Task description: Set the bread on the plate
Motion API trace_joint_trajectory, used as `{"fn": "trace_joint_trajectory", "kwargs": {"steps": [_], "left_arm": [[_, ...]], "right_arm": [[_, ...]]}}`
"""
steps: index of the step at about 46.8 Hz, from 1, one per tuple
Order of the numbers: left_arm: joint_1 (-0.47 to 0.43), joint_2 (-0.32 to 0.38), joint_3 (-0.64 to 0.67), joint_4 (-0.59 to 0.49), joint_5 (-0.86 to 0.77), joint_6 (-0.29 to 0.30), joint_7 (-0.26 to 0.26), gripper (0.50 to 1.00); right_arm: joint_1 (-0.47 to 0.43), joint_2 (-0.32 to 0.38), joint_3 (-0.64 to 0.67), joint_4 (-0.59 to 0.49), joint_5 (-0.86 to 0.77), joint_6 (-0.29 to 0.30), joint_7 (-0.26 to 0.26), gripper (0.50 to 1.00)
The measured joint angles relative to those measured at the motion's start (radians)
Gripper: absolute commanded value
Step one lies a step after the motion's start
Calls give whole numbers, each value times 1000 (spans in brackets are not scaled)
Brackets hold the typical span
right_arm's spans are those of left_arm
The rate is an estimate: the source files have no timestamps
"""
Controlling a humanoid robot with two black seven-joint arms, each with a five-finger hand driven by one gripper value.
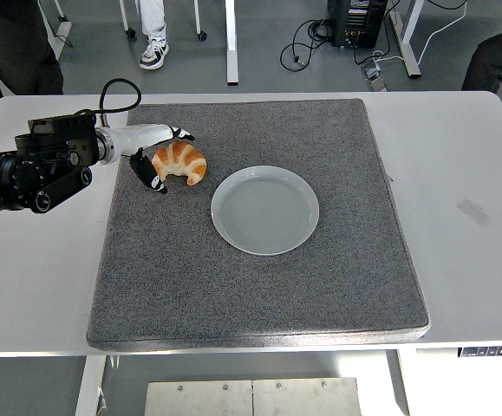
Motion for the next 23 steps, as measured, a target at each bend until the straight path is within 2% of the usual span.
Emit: {"fn": "trace_joint_trajectory", "kwargs": {"steps": [2, 6, 10, 20, 21, 23], "left_arm": [[0, -7, 0, 6, 0, 5, -9, 907], [2, -31, 0, 30, 1, 25, -26, 831], [14, -56, 3, 61, 4, 41, -35, 802], [17, -78, 3, 91, 5, 45, -37, 799], [17, -78, 3, 92, 5, 45, -37, 780], [17, -78, 6, 94, 6, 46, -37, 694]], "right_arm": [[0, 0, 0, 0, 0, 0, 0, 1000], [0, 0, 0, 0, 0, 0, 0, 1000], [0, 0, 0, 0, 0, 0, 0, 1000], [0, 0, 0, 0, 0, 0, 0, 1000], [0, 0, 0, 0, 0, 0, 0, 1000], [0, 0, 0, 0, 0, 0, 0, 1000]]}}
